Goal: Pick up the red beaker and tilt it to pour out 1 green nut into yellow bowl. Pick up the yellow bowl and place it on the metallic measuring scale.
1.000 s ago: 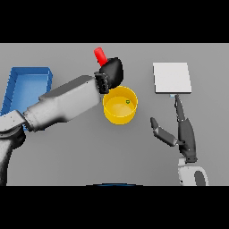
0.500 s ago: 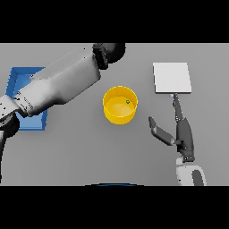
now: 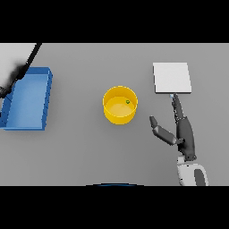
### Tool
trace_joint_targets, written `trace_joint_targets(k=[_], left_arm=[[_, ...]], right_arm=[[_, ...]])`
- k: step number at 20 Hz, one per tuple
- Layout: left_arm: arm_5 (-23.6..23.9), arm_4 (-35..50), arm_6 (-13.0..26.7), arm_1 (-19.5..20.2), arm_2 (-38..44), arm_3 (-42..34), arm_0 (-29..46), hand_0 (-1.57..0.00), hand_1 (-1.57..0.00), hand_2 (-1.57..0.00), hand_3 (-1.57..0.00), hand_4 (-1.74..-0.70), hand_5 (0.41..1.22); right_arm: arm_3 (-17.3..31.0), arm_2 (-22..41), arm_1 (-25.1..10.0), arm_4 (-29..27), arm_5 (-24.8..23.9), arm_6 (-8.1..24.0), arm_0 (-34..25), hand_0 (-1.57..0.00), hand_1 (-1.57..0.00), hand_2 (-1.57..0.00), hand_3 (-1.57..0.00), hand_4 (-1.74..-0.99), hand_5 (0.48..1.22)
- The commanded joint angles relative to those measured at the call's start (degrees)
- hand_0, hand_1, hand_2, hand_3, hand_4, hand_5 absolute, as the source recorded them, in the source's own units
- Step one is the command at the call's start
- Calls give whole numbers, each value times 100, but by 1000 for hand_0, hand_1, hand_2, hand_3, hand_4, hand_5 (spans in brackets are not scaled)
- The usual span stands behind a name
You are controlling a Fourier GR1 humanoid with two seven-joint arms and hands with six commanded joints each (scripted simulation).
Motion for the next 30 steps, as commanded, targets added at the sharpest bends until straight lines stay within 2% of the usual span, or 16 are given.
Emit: trace_joint_targets(k=[1,2,3,6,7,8,12,16,17,18,20,24,25,26,28,30], left_arm=[[151,323,71,90,305,161,58,-1571,-1571,-1556,-1360,-1732,1221],[289,688,91,225,606,265,176,-1571,-1571,-1559,-1368,-1733,1221],[452,1007,17,362,842,313,314,-1571,-1571,-1562,-1383,-1735,1221],[853,1863,65,776,1418,298,823,-1571,-1571,-1566,-1426,-1738,1221],[993,2135,182,907,1590,224,1024,-1571,-1571,-1567,-1428,-1739,1221],[1144,2351,473,1009,1695,68,1245,-1571,-1571,-1568,-1414,-1739,1221],[1978,3305,1115,1413,2093,-935,2535,-1571,-1571,-1570,-1445,-1740,1221],[2772,3963,2112,1768,2194,-2358,3860,-1571,-1571,-1570,-1452,-1741,1221],[2924,4079,2248,1866,2190,-2651,4174,-1571,-1571,-1571,-1450,-1741,1221],[3098,4171,2408,1903,2151,-2971,4437,-1571,-1571,-1571,-1450,-1741,1221],[3407,4345,2529,1980,2098,-3419,4945,-1571,-1571,-1571,-1449,-1741,1221],[3834,4608,2712,2046,2015,-3854,5545,-1571,-1571,-1571,-1493,-1741,1221],[3916,4610,2770,2053,1942,-3968,5633,-1571,-1571,-1571,-1509,-1741,1221],[3980,4652,2725,2099,1928,-4031,5728,-1571,-1571,-1571,-1521,-1741,1199],[4087,4695,2853,2052,1797,-4017,5789,-1571,-1571,-1571,-1539,-1741,1117],[4117,4701,2968,2143,1658,-4067,5801,-1571,-1571,-1571,-1551,-1741,967]], right_arm=[[22,-3,-11,4,4,7,-31,1,1,1,1,-1222,592],[41,-38,-47,-65,58,32,-69,1,1,1,1,-1224,592],[95,-38,-59,-40,44,-94,-61,1,1,1,1,-1222,590],[50,-81,-143,-110,101,-209,-26,1,1,1,1,-1222,586],[76,-14,-132,-47,118,-242,-1,1,1,1,1,-1226,587],[103,-25,-164,-22,114,-244,-22,1,1,1,1,-1223,591],[138,17,-203,64,117,-204,-68,1,1,1,1,-1212,610],[195,13,-259,132,99,-216,-90,1,1,1,1,-1210,649],[136,69,-250,177,103,-282,-5,1,1,1,1,-1206,653],[87,99,-254,206,121,-178,-32,1,1,1,1,-1206,657],[118,104,-234,234,99,-67,-60,1,1,1,1,-1215,664],[49,146,-209,217,128,-87,-15,1,1,1,1,-1216,664],[42,140,-231,196,151,-192,38,1,1,1,1,-1217,666],[114,76,-258,196,111,-107,-49,1,1,1,1,-1216,667],[30,134,-247,269,84,-164,-8,1,1,1,1,-1207,665],[31,121,-247,237,98,-169,6,1,1,1,1,-1205,664]])
